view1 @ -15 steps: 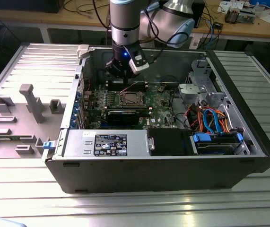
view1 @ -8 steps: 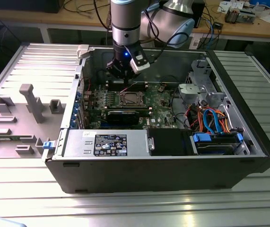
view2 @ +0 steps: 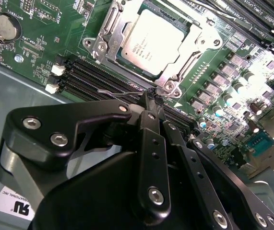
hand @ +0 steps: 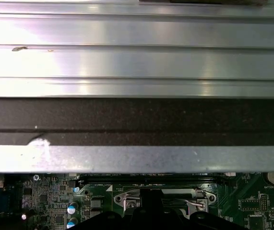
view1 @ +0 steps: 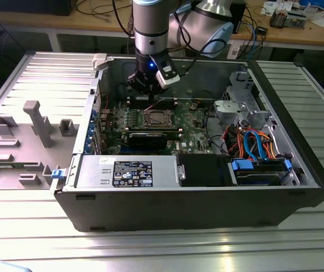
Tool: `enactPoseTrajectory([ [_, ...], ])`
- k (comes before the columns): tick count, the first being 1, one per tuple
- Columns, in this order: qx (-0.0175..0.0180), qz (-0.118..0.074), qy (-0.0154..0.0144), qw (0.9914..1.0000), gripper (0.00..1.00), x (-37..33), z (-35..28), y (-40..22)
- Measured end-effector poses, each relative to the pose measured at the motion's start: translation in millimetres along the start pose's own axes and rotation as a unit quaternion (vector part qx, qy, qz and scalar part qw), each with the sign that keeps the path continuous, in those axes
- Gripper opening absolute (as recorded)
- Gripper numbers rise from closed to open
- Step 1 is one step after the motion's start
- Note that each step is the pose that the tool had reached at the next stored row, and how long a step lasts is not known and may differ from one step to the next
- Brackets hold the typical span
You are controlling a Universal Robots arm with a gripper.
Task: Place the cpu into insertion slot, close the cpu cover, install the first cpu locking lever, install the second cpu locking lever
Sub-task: 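Install the first cpu locking lever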
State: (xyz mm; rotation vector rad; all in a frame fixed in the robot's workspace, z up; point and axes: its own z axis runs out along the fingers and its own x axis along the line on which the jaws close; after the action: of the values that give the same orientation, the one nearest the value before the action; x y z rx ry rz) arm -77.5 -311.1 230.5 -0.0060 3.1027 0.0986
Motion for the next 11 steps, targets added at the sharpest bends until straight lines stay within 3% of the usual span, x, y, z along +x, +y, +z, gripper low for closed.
enactPoseTrajectory([
  [4,-0.0001,0.0,-0.0001,1.0,0.11,-0.4,0.3,0.0],
  [11,-0.0027,-0.001,0.0,1.0,0.11,-7.5,2.2,0.6],
])
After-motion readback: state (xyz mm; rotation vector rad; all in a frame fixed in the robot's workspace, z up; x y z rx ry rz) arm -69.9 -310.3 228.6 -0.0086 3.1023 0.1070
